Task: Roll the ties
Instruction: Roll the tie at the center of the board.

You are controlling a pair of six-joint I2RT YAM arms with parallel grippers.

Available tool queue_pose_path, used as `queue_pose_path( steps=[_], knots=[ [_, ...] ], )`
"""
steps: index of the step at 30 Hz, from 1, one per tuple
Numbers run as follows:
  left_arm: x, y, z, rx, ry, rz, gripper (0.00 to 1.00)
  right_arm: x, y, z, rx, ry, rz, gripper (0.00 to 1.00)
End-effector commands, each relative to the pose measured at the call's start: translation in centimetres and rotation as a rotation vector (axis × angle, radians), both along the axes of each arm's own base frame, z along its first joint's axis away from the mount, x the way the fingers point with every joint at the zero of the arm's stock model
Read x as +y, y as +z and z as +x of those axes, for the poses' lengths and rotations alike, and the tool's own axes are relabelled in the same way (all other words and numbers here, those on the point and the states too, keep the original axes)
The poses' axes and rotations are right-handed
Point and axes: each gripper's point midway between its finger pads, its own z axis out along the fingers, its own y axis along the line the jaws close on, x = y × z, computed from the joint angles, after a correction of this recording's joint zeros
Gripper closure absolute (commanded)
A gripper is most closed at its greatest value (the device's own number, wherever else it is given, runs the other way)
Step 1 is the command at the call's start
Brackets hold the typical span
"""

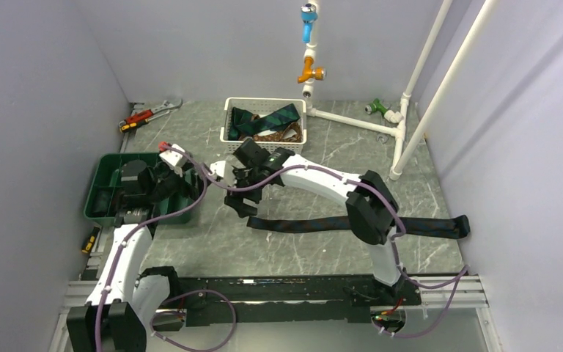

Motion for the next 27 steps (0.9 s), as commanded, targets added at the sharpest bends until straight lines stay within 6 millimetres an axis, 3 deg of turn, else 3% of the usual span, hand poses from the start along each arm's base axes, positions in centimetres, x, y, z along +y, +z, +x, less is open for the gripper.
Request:
queue_pose_path(
  steps=[1, 7, 11, 16, 21, 27],
  knots=[
    [3.0, 0.6, 1.6, 0.023, 0.166, -0.021, 0.14, -0.6, -1.5, -0.8, 0.012, -0.04, -0.154, 0.21],
    [6.3, 0.4, 3.1, 0.084, 0.321, -0.03, 0.13, -1.1, -3.9, -2.2, -0.045, -0.02, -0.29, 0.23],
    [6.6, 0.5, 3.0, 0.071, 0.32, -0.029, 0.13, -1.0, -5.2, -3.1, -0.052, 0.017, -0.326, 0.27],
    [6.3, -0.4, 2.5, 0.089, 0.294, -0.017, 0.13, -1.2, -6.2, -3.1, -0.066, 0.031, -0.361, 0.42],
    [5.9, -1.7, 1.5, 0.114, 0.259, -0.004, 0.15, -0.6, -3.5, -2.9, -0.095, 0.043, -0.305, 0.6],
    [4.6, -2.6, 0.9, 0.128, 0.169, -0.022, 0.18, -2.6, -1.4, -3.0, -0.111, 0.057, -0.232, 0.67]
  ],
)
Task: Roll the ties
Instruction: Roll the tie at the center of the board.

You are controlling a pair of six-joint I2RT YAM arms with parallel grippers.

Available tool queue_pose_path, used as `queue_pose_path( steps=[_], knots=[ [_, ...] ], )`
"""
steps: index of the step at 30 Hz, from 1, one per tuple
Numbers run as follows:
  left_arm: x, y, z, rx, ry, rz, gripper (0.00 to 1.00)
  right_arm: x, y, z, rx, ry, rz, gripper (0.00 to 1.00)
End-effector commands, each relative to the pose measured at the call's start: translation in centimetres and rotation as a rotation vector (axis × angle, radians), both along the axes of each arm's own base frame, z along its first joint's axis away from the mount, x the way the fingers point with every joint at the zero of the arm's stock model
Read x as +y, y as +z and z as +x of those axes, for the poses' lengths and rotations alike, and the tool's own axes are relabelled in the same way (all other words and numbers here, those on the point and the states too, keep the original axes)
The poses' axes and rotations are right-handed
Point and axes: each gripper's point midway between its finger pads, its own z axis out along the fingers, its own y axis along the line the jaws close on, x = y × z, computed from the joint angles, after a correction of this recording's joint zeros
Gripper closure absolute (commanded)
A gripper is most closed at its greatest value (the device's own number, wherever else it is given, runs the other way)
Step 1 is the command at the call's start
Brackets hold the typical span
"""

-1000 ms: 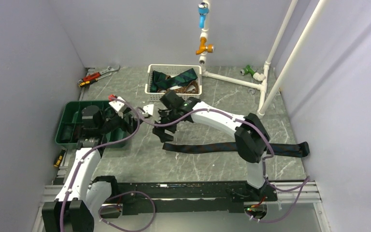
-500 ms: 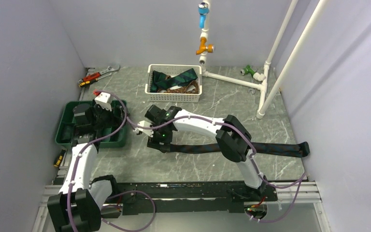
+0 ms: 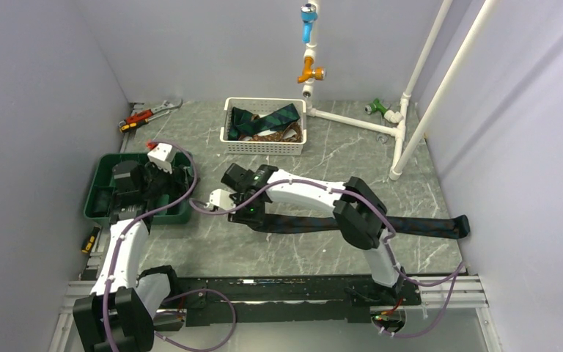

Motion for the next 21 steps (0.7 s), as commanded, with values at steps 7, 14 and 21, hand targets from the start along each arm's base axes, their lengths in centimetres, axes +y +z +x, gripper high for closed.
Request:
queue_pose_path(
  steps=[7, 14, 21],
  knots=[
    [-3.6, -0.4, -1.8, -0.034, -0.28, -0.022, 0.2, -3.1, 6.5, 0.7, 0.028, 0.007, 0.254, 0.7],
    [-8.4, -1.2, -5.2, -0.128, -0.601, 0.08, 0.19, -7.1, 5.9, 1.5, 0.146, -0.083, 0.375, 0.68],
    [-14.7, -2.4, -10.2, -0.258, -0.958, 0.204, 0.14, -10.1, 6.7, 1.4, 0.133, -0.114, 0.497, 0.69]
  ],
)
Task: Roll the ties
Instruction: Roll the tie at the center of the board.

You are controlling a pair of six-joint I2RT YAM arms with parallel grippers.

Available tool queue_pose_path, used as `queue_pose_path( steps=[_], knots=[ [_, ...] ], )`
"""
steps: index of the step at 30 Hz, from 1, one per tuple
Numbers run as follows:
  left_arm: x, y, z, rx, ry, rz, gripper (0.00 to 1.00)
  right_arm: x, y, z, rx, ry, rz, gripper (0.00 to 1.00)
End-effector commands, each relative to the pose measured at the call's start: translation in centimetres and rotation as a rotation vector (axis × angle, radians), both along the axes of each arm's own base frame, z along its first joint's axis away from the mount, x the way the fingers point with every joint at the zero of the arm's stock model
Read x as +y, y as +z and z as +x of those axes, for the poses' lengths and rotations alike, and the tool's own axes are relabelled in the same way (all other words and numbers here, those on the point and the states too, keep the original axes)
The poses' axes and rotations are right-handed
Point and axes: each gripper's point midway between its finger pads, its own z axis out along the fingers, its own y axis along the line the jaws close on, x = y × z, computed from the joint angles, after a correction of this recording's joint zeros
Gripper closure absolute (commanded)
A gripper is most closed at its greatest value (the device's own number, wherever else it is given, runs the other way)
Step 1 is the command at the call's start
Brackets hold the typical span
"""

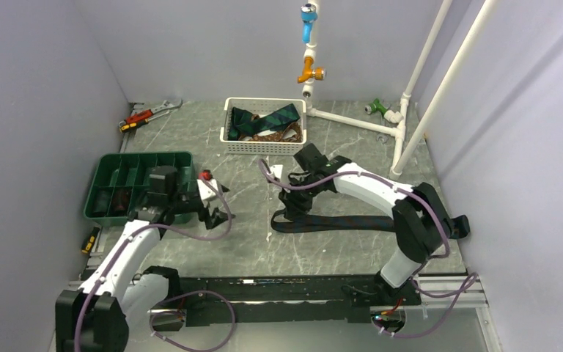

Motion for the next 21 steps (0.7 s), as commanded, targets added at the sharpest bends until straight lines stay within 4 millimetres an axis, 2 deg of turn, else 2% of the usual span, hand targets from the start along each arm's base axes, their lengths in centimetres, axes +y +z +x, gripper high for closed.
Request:
queue_pose_path(
  steps=[1, 5, 7, 11, 16, 21],
  knots=[
    [-3.8, -0.6, -2.9, -0.126, -0.228, 0.047, 0.12, 0.4, 3.4, -0.3, -0.074, 0.045, 0.173, 0.7],
    [-6.9, -0.6, -1.1, -0.127, -0.199, 0.024, 0.09, -0.2, 4.3, -0.8, -0.072, 0.037, 0.206, 0.72],
    [-8.9, -0.6, -1.1, -0.087, -0.237, -0.015, 0.01, 0.2, 5.5, -0.8, -0.088, 0.037, 0.241, 0.72],
    [-12.0, -1.2, -1.5, -0.144, -0.319, -0.063, 0.01, 0.4, 6.9, -0.9, -0.12, 0.05, 0.284, 0.73],
    [-14.3, -2.4, 0.3, -0.095, -0.299, -0.126, 0.01, -0.1, 7.1, -1.6, -0.156, 0.087, 0.302, 0.73],
    [-16.9, -4.3, -1.0, -0.114, -0.416, -0.127, 0.01, -0.3, 7.1, -2.1, -0.167, 0.106, 0.318, 0.73]
  ],
)
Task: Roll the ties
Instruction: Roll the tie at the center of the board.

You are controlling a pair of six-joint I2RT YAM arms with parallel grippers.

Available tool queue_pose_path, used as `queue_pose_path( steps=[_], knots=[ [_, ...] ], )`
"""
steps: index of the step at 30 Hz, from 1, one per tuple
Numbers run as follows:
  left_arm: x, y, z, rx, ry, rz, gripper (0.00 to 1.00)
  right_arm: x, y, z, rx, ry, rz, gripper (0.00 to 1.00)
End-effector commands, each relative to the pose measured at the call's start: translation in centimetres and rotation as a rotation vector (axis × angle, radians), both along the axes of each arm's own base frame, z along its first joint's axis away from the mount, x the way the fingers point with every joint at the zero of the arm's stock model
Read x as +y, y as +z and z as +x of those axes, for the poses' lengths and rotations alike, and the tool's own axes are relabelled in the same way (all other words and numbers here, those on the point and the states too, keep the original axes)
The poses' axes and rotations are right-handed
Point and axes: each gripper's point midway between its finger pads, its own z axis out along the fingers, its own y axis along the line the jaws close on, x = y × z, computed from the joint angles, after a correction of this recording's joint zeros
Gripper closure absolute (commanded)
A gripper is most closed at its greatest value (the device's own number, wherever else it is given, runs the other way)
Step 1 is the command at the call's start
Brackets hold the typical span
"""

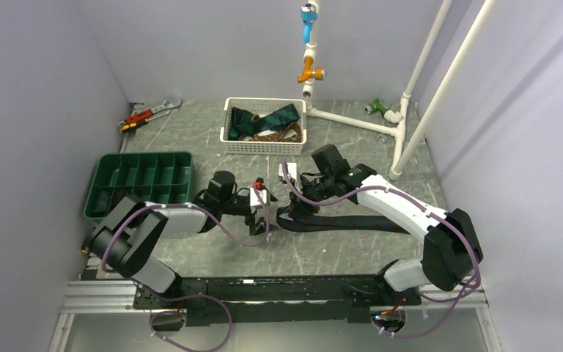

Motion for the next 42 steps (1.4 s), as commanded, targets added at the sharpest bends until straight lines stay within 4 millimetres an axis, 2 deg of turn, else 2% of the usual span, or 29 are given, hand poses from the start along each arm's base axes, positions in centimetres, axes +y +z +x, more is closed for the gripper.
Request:
queue_pose_path(
  steps=[1, 9, 14, 19, 20, 23, 30, 34, 35, 36, 38, 40, 41, 42],
  knots=[
    [-3.2, 1.9, -0.4, -0.099, -0.104, -0.103, 0.01, 0.6, 1.6, -0.1, -0.062, 0.053, 0.078, 0.73],
    [-5.4, 1.2, -2.2, -0.091, -0.174, -0.145, 0.01, 1.0, 1.5, 0.3, -0.058, 0.057, 0.081, 0.73],
    [-5.8, 0.0, -0.4, -0.076, -0.06, -0.151, 0.01, 1.3, 2.1, 0.2, -0.057, 0.071, 0.102, 0.72],
    [-6.4, -0.6, -0.9, -0.085, -0.102, -0.163, 0.01, 1.4, 2.2, 0.1, -0.055, 0.075, 0.107, 0.71],
    [-6.6, -0.6, -1.0, -0.094, -0.109, -0.164, 0.03, 1.4, 2.2, 0.1, -0.054, 0.078, 0.105, 0.71],
    [-6.7, -0.4, -1.5, -0.098, -0.131, -0.163, 0.22, 1.2, 1.8, 0.0, -0.051, 0.077, 0.093, 0.69],
    [-5.1, -1.7, -3.6, -0.1, -0.172, -0.106, 0.57, 0.0, 1.0, 0.8, -0.031, 0.039, 0.068, 0.66],
    [-4.9, -2.4, -3.5, -0.099, -0.168, -0.085, 0.66, -0.2, 0.6, 0.6, -0.022, 0.047, 0.064, 0.66],
    [-5.0, -2.5, -3.2, -0.093, -0.156, -0.082, 0.65, -0.3, 0.3, 0.5, -0.021, 0.051, 0.062, 0.66],
    [-5.1, -2.5, -2.9, -0.089, -0.142, -0.082, 0.59, -0.4, 0.1, 0.5, -0.018, 0.053, 0.058, 0.66],
    [-5.4, -2.3, -2.5, -0.081, -0.123, -0.09, 0.33, -0.5, -0.5, 0.3, -0.013, 0.057, 0.049, 0.66],
    [-5.7, -2.1, -2.0, -0.062, -0.106, -0.096, 0.12, -0.6, -1.0, 0.2, -0.01, 0.061, 0.043, 0.66],
    [-5.9, -1.9, -1.9, -0.057, -0.103, -0.099, 0.04, -0.6, -1.1, 0.2, -0.01, 0.06, 0.043, 0.66],
    [-6.1, -1.9, -1.8, -0.053, -0.099, -0.103, 0.01, -0.6, -1.2, 0.2, -0.013, 0.06, 0.044, 0.66]
  ],
)
